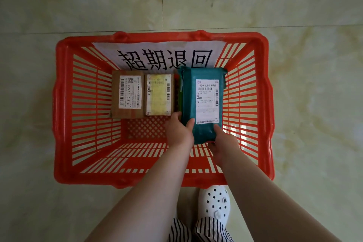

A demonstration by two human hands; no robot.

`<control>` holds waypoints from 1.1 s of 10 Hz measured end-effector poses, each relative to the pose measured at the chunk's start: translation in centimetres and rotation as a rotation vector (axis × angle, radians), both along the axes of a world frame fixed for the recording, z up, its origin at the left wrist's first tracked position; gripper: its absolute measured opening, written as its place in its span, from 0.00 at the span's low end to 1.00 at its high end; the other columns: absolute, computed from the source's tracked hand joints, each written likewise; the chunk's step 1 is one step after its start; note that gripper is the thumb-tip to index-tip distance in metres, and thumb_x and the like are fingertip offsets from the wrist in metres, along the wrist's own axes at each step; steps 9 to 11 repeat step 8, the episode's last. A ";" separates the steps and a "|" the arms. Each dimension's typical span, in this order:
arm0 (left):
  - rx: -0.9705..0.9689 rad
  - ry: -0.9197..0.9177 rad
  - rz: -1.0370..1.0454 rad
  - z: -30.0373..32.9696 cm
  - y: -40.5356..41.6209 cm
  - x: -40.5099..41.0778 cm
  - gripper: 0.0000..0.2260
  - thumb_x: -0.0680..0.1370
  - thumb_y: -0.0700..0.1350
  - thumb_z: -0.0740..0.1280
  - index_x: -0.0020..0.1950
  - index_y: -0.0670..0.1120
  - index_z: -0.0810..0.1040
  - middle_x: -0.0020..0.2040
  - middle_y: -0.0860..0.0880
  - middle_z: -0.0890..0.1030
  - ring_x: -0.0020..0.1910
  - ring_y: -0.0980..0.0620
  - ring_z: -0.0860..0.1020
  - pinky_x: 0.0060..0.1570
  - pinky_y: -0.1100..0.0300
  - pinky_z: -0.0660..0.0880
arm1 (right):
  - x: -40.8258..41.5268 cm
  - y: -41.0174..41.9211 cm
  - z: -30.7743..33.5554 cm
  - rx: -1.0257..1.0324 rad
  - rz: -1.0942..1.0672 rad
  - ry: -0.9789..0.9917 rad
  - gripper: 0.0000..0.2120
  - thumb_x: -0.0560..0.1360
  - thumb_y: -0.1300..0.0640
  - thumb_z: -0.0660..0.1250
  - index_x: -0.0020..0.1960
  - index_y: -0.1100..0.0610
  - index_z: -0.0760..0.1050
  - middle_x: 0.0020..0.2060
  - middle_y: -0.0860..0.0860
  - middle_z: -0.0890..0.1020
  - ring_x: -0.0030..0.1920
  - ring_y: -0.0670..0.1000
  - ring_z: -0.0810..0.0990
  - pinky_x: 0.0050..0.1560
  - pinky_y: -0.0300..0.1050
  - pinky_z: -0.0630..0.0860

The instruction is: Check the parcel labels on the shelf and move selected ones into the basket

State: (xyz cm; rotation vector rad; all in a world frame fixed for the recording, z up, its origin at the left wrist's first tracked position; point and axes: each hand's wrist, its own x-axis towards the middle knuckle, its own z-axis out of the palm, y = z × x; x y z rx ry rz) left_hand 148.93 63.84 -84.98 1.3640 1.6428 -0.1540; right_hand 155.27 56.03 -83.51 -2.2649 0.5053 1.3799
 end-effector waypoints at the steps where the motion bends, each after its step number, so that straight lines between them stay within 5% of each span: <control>1: 0.007 -0.005 -0.019 -0.1 0.0 0.0 0.24 0.77 0.49 0.69 0.71 0.48 0.69 0.68 0.45 0.73 0.66 0.44 0.74 0.58 0.50 0.75 | 0.3 -0.1 0.4 -0.019 0.030 -0.020 0.34 0.81 0.57 0.63 0.80 0.49 0.48 0.66 0.56 0.75 0.58 0.53 0.80 0.57 0.44 0.80; 4: 0.028 0.008 -0.021 0.0 -0.2 0.3 0.25 0.77 0.50 0.69 0.72 0.49 0.68 0.69 0.45 0.72 0.66 0.43 0.74 0.56 0.50 0.77 | -0.1 -0.7 0.4 0.026 0.029 -0.041 0.35 0.81 0.58 0.63 0.80 0.49 0.46 0.66 0.56 0.74 0.58 0.53 0.80 0.58 0.45 0.80; 5: 0.030 0.023 -0.024 0.4 -0.1 0.4 0.25 0.76 0.51 0.69 0.72 0.49 0.68 0.70 0.45 0.71 0.66 0.43 0.74 0.56 0.50 0.77 | 0.0 0.0 1.3 0.054 -0.207 0.001 0.22 0.81 0.55 0.64 0.72 0.55 0.62 0.66 0.59 0.75 0.60 0.56 0.80 0.61 0.49 0.79; 6: 0.026 0.027 -0.014 1.2 -0.1 0.6 0.26 0.77 0.52 0.68 0.73 0.47 0.67 0.71 0.45 0.70 0.67 0.44 0.73 0.56 0.53 0.76 | 0.0 0.4 1.7 0.080 -0.336 0.063 0.10 0.80 0.50 0.65 0.55 0.55 0.70 0.65 0.62 0.77 0.52 0.55 0.81 0.62 0.53 0.78; 7: 0.006 0.024 0.003 2.0 0.0 0.3 0.27 0.77 0.53 0.68 0.73 0.47 0.66 0.72 0.45 0.69 0.68 0.44 0.72 0.57 0.54 0.74 | 0.5 0.9 2.8 0.044 0.110 0.051 0.37 0.80 0.58 0.64 0.80 0.51 0.45 0.68 0.56 0.73 0.58 0.51 0.79 0.61 0.46 0.78; 11: -0.005 0.023 0.019 2.8 0.4 -0.2 0.27 0.77 0.53 0.68 0.73 0.47 0.66 0.71 0.45 0.70 0.68 0.44 0.72 0.60 0.51 0.74 | 0.3 0.8 3.5 0.067 0.058 0.009 0.36 0.80 0.58 0.64 0.80 0.53 0.45 0.68 0.56 0.73 0.60 0.54 0.79 0.60 0.46 0.78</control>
